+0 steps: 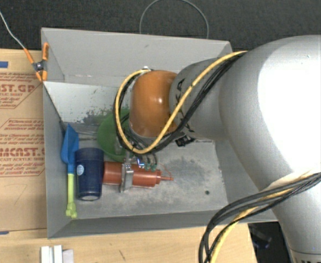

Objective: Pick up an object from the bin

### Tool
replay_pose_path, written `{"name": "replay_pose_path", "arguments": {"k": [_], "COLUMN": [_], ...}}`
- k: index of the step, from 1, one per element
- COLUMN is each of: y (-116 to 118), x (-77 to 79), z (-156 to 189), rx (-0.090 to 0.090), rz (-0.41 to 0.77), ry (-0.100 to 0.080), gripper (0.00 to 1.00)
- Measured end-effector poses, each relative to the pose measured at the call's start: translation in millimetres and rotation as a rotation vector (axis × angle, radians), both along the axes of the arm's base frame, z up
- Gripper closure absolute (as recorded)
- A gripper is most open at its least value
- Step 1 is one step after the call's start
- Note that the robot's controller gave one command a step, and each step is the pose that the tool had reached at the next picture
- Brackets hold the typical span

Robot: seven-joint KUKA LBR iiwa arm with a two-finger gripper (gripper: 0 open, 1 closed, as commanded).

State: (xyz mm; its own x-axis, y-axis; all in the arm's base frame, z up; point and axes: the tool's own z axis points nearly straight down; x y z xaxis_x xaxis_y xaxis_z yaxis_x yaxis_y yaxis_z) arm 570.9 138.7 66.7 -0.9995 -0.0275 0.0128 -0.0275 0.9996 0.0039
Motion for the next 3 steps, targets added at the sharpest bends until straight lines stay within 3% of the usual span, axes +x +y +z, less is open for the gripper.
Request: {"name": "replay_pose_path", "arguments": {"k": [1,3], "y": [-18.1,-18.4], "x": [-82.2,-83.1], "z": [5.7,8.6], "rx": [-0.001,-0.002], "rz": [0.093,0.092], "ry": [-0.008,-0.004], "gripper": [1.00,1.00]}}
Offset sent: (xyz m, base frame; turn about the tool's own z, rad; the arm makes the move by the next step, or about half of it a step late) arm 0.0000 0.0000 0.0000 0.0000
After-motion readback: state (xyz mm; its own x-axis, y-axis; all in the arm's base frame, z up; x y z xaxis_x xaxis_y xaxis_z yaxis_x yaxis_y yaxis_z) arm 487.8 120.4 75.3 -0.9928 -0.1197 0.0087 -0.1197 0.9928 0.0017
